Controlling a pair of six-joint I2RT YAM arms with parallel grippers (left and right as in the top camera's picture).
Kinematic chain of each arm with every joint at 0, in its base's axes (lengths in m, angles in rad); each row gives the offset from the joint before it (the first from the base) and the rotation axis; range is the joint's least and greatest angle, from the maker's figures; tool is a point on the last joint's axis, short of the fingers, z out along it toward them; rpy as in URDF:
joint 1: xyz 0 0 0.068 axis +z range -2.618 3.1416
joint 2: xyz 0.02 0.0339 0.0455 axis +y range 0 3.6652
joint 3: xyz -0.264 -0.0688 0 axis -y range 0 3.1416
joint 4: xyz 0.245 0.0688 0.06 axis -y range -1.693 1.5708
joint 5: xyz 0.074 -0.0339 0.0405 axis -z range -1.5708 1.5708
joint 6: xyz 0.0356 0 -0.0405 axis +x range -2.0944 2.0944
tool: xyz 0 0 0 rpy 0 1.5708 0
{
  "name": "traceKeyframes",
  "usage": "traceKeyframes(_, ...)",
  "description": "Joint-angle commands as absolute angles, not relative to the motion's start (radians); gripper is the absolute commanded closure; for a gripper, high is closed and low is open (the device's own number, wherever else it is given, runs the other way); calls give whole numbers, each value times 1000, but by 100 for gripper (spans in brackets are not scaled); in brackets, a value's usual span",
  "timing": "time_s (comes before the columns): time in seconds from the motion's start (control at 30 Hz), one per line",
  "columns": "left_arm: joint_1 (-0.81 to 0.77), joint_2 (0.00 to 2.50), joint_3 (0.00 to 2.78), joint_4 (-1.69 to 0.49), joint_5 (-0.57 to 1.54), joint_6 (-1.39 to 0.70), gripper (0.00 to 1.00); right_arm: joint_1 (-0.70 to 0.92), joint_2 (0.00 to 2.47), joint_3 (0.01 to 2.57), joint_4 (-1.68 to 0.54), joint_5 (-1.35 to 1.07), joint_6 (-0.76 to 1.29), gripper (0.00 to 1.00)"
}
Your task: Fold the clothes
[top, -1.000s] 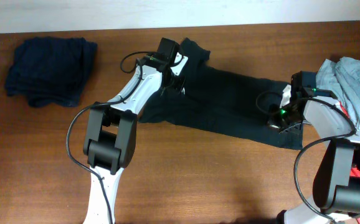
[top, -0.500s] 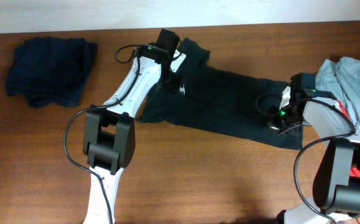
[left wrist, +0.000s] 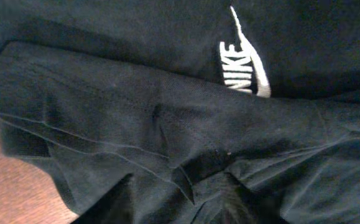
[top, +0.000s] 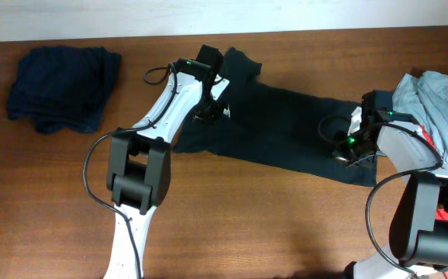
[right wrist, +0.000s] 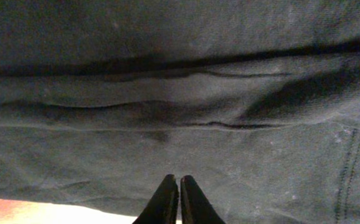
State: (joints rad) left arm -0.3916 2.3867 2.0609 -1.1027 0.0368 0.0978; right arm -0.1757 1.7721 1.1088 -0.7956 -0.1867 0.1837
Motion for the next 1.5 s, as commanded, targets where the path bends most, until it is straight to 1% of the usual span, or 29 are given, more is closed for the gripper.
traceKeyframes(0.0,-381,2391,2099,-1102,45,51,61,-176,1775,1119,-800,-206,179,91)
traceKeyframes(0.07,-370,2386,2144,-1101,47,29,61,-175,1775,1153,-817,-245,126,89)
traceKeyframes(0.2,-349,2388,2167,-1076,48,22,62,-161,1775,1223,-854,-281,84,89)
traceKeyframes(0.33,-330,2436,2160,-1010,48,22,76,-125,1776,1240,-850,-280,82,89)
traceKeyframes(0.43,-326,2474,2160,-978,49,22,80,-108,1776,1240,-849,-277,82,89)
traceKeyframes(0.57,-324,2499,2160,-973,46,23,81,-104,1776,1240,-852,-276,82,89)
traceKeyframes(0.7,-315,2513,2159,-973,-4,23,80,-105,1776,1240,-852,-271,82,89)
traceKeyframes(0.8,-303,2523,2156,-981,-35,22,81,-105,1776,1240,-857,-250,81,87)
traceKeyframes(0.9,-279,2525,2141,-982,-43,22,81,-106,1776,1240,-860,-247,81,87)
traceKeyframes(1.0,-244,2526,2127,-1007,-43,22,82,-106,1776,1240,-860,-247,81,87)
traceKeyframes(1.1,-208,2527,2122,-1050,-43,22,86,-106,1776,1240,-860,-247,81,87)
traceKeyframes(1.23,-167,2527,2121,-1114,-43,1,93,-106,1776,1240,-860,-247,81,87)
traceKeyframes(1.33,-140,2527,2121,-1172,-43,-57,99,-106,1776,1240,-860,-247,81,86)
traceKeyframes(1.47,-124,2527,2121,-1246,-42,-142,99,-105,1776,1240,-860,-247,76,86)
